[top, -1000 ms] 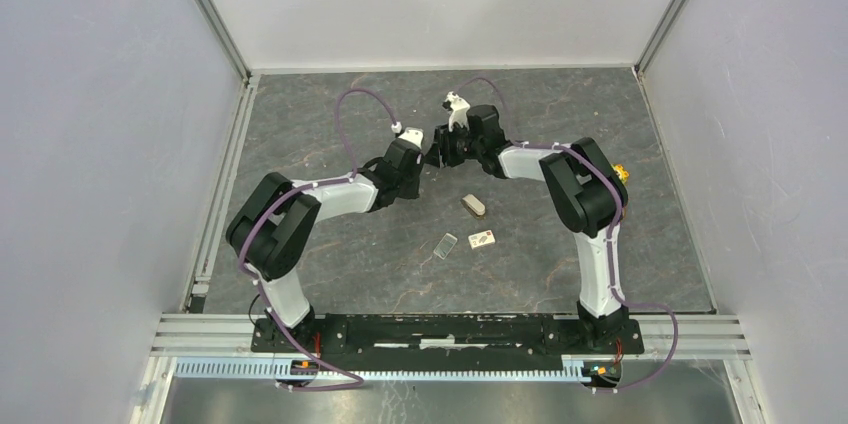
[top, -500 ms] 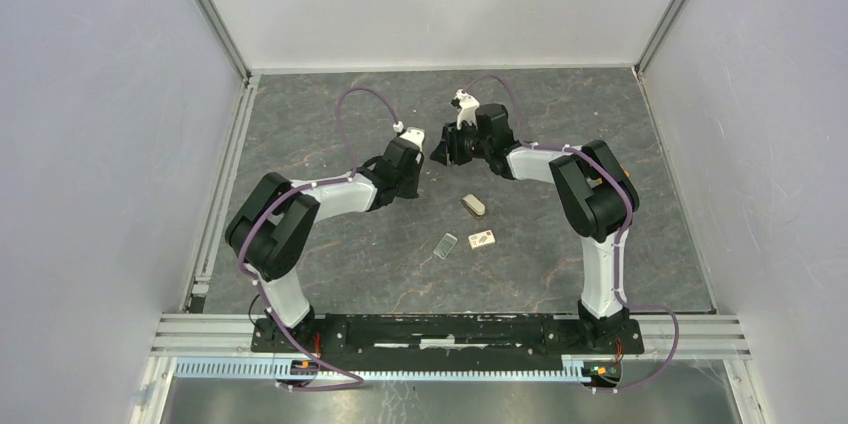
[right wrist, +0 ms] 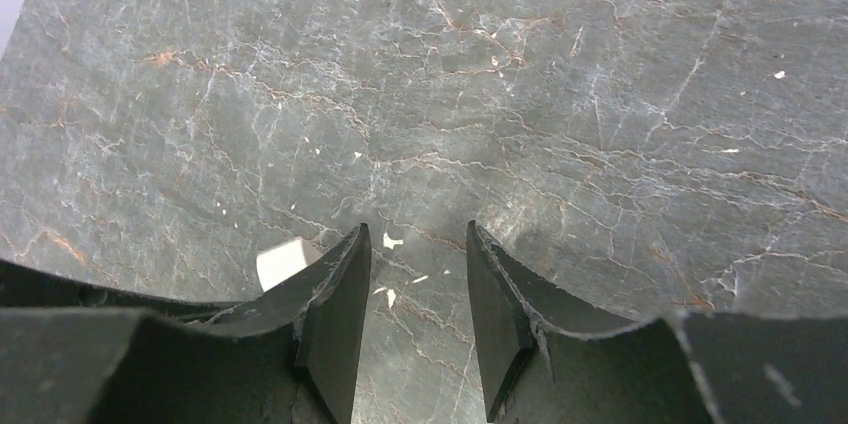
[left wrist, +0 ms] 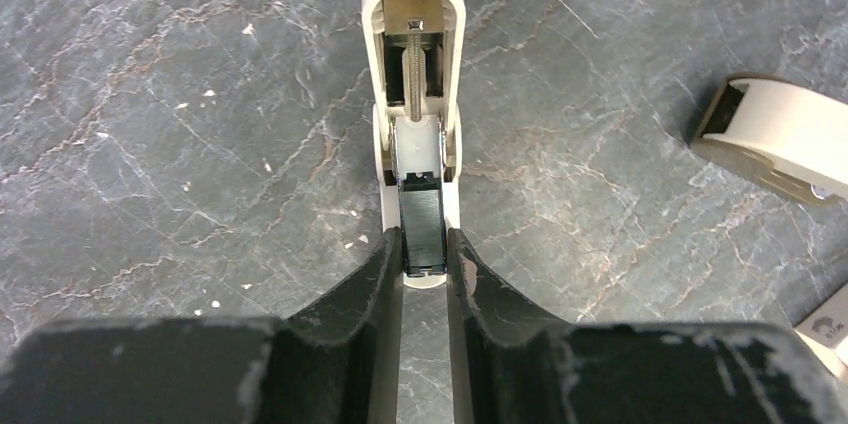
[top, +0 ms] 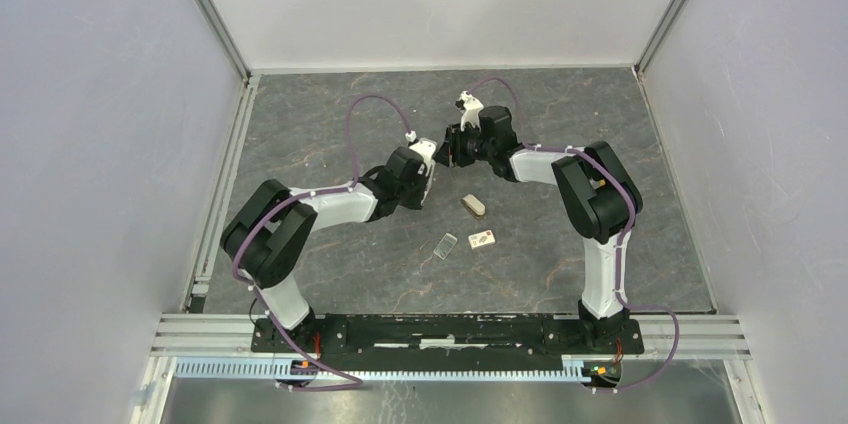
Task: Load the staples into the stapler
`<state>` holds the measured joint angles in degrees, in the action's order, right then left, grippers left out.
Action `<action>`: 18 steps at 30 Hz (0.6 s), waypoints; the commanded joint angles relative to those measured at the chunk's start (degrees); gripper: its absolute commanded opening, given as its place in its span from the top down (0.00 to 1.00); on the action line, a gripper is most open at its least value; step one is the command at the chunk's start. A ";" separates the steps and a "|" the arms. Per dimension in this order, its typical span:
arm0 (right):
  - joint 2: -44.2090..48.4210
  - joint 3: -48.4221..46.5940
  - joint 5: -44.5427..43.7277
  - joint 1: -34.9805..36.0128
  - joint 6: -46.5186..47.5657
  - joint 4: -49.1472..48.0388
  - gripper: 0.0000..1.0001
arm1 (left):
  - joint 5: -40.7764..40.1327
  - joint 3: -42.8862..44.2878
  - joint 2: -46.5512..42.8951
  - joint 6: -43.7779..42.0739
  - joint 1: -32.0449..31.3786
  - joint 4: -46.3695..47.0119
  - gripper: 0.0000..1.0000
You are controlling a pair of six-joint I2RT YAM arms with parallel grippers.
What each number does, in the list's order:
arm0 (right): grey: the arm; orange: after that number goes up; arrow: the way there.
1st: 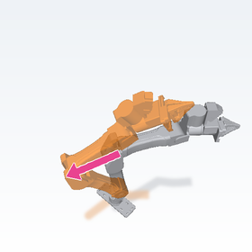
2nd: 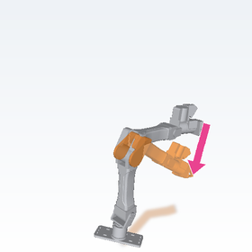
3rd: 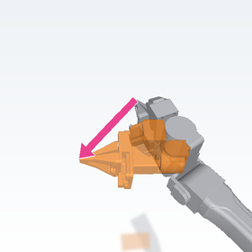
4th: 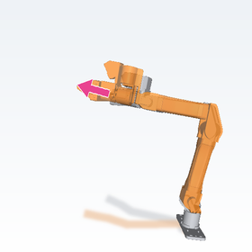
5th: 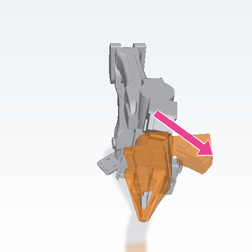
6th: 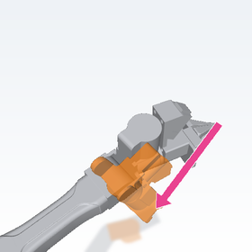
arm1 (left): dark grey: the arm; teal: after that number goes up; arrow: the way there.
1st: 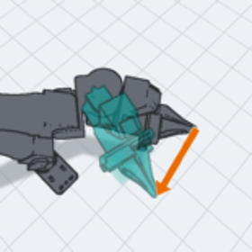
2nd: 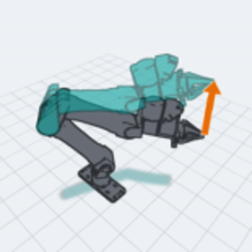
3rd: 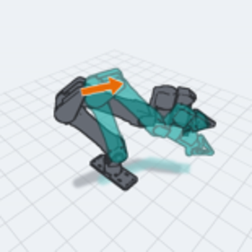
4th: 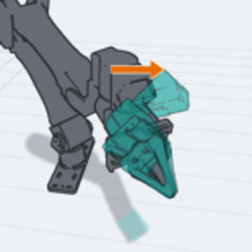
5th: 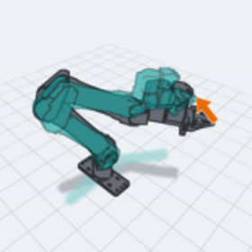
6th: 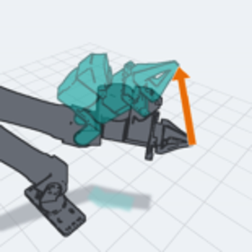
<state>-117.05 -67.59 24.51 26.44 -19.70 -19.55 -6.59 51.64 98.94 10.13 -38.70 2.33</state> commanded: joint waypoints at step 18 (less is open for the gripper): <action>0.65 3.66 9.50 0.87 -5.14 -11.11 0.54 | 1.64 -1.54 -0.45 -3.54 -1.22 3.21 0.76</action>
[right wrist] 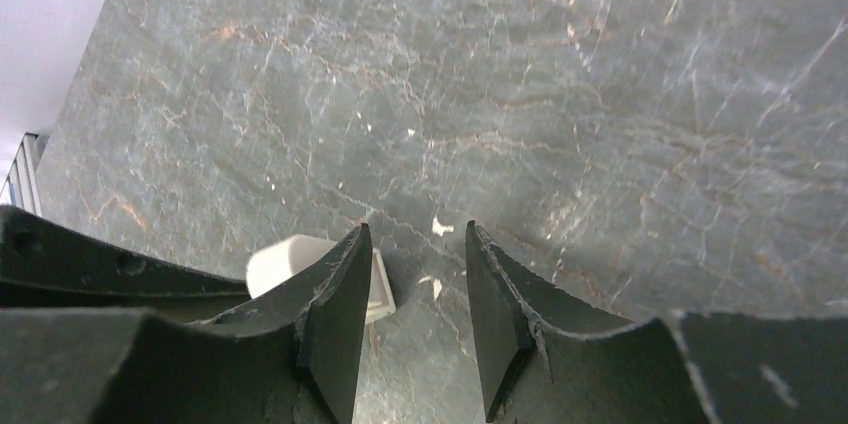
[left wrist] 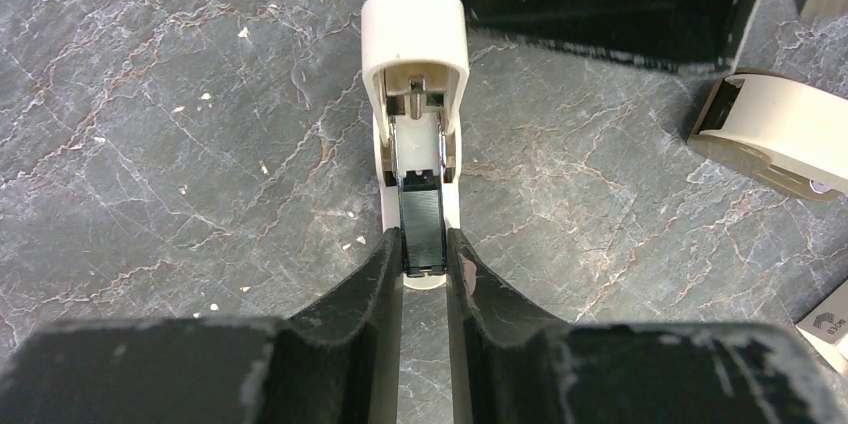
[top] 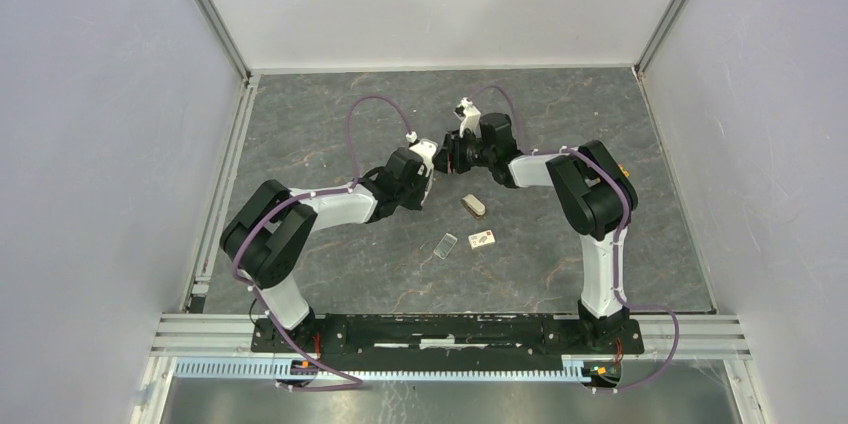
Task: Load the staples into the stapler
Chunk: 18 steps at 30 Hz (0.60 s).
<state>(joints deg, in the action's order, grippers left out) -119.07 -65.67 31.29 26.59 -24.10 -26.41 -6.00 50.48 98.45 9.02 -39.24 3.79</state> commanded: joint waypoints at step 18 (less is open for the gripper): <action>4.57 2.92 -3.18 2.85 3.35 2.70 0.55 | -0.90 2.07 -3.86 0.48 -0.66 -3.52 0.52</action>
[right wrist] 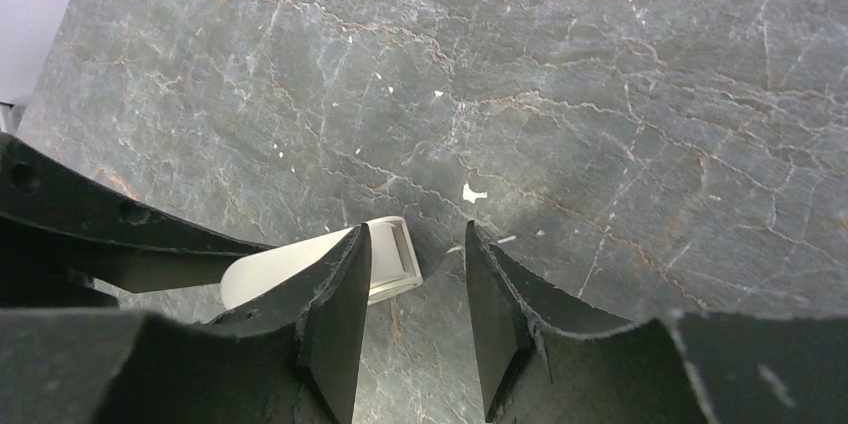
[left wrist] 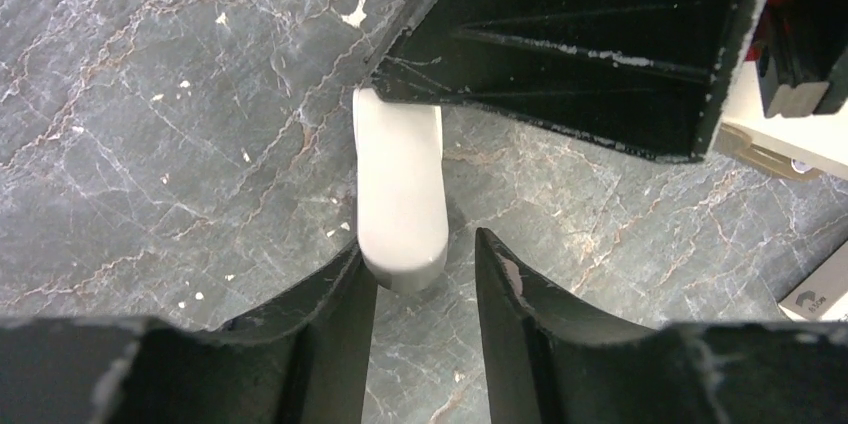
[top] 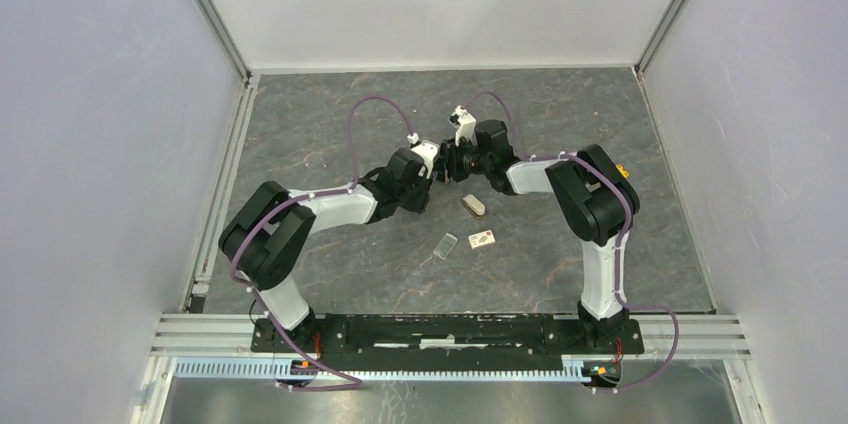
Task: Load the staples into the stapler
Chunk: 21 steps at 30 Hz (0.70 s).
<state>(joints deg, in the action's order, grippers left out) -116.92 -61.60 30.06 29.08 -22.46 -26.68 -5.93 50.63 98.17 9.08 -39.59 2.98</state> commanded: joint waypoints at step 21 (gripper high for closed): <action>8.20 -2.76 -6.78 1.30 0.65 12.93 0.53 | 7.00 7.54 -13.54 15.88 8.91 -14.98 0.52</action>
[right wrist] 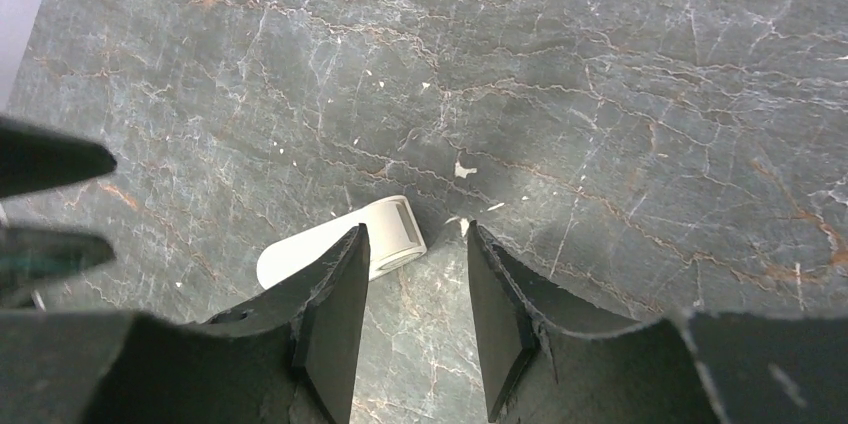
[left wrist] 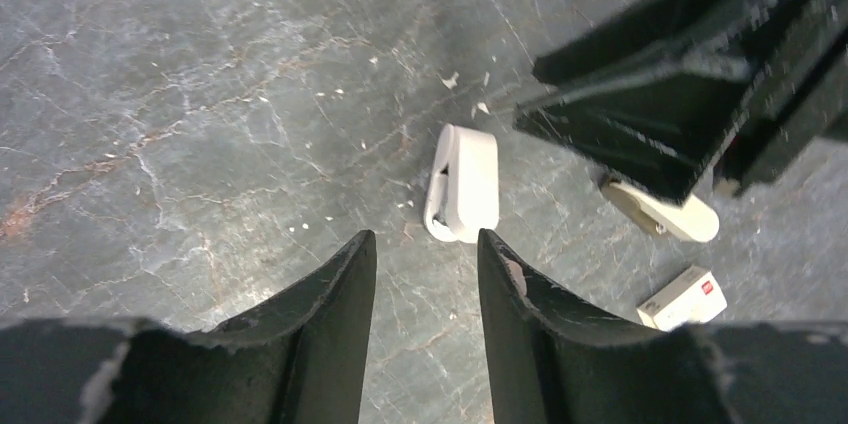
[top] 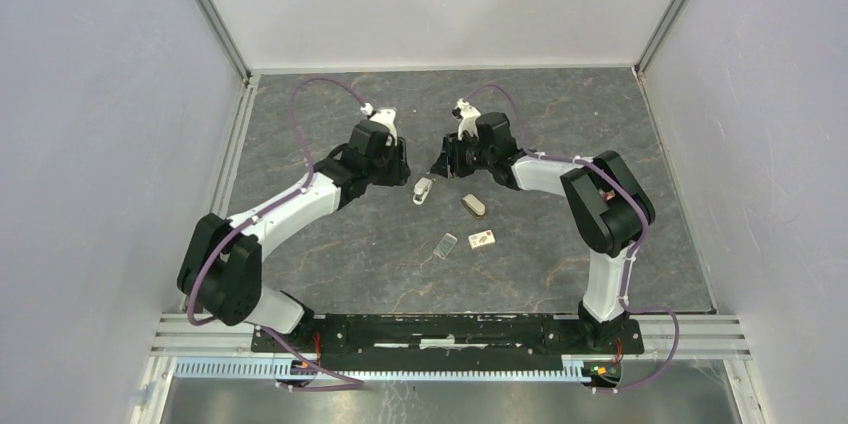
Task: Load the staples into the stapler
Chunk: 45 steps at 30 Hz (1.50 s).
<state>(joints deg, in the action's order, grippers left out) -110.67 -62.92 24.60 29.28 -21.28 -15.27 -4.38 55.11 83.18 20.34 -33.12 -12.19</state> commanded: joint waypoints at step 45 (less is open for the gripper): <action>7.30 -11.33 -11.75 4.94 8.56 17.64 0.51 | 1.48 12.87 4.49 6.06 3.83 -8.30 0.60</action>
<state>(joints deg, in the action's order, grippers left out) -110.32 -67.77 16.10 35.20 -17.87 -6.02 4.12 59.51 95.31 31.18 -29.39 -12.93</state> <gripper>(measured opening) 0.471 0.366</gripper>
